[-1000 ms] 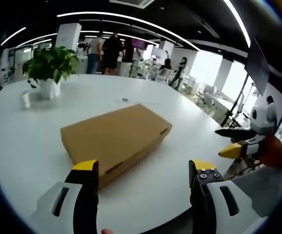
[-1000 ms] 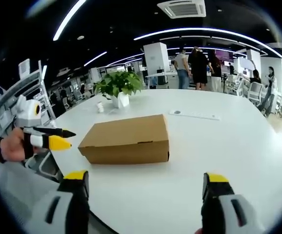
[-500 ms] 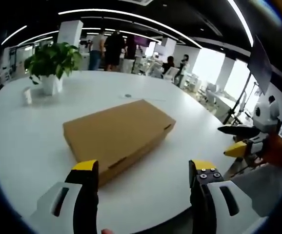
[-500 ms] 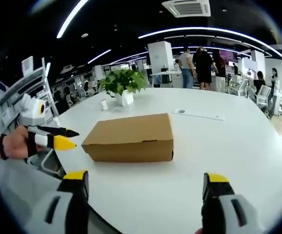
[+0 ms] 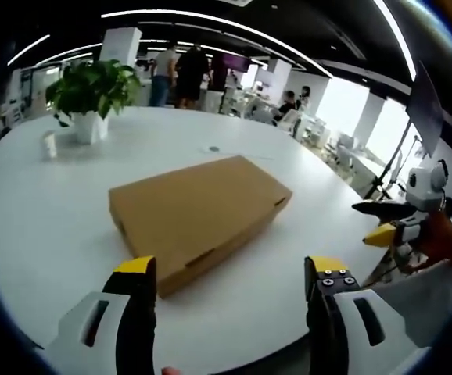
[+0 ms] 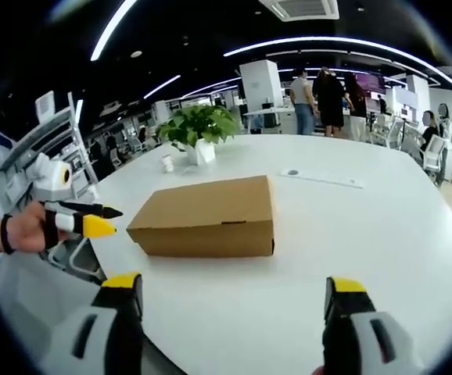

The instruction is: Operate the shoe box by opening the lid, removing the specified soft item, and placing it in the target area until the item is outside and the box remains undamaged.

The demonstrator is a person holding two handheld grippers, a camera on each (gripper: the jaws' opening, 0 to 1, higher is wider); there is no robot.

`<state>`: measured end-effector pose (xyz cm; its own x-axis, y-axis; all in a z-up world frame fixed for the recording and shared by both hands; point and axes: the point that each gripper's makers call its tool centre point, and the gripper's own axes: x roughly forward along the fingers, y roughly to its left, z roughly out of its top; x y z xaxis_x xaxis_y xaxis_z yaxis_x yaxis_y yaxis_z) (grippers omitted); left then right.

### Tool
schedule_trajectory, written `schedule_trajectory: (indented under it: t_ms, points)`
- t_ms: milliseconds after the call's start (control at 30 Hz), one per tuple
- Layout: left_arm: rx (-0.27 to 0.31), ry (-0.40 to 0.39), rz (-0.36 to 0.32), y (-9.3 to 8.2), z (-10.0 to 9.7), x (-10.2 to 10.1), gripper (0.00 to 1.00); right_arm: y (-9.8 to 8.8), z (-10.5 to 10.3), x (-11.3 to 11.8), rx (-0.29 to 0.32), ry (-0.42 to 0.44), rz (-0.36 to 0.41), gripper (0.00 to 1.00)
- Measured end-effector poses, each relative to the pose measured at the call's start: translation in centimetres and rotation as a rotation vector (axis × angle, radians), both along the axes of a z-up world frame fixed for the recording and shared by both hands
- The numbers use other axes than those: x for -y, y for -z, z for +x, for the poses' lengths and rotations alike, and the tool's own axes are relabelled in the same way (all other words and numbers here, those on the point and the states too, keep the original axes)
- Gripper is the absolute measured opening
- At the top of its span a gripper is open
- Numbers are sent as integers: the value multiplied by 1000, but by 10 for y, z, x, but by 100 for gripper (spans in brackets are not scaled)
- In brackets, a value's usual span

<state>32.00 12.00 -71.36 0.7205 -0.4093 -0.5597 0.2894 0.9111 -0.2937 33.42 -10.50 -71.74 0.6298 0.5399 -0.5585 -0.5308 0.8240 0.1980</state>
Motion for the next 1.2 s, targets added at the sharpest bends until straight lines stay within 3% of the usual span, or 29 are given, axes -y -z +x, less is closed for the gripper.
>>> schedule_trajectory:
  t_ms: [500,800,1200]
  points:
    - [-33,-53,5,5,1,-10,80,6,31,-18,-12,-56,12,96]
    - [-44,-69,10,10,13,-16,80,15,49,-28,-27,-85,12,95]
    - [-78,-81,20,27,21,-29,79,29,74,-43,-50,-113,19,95]
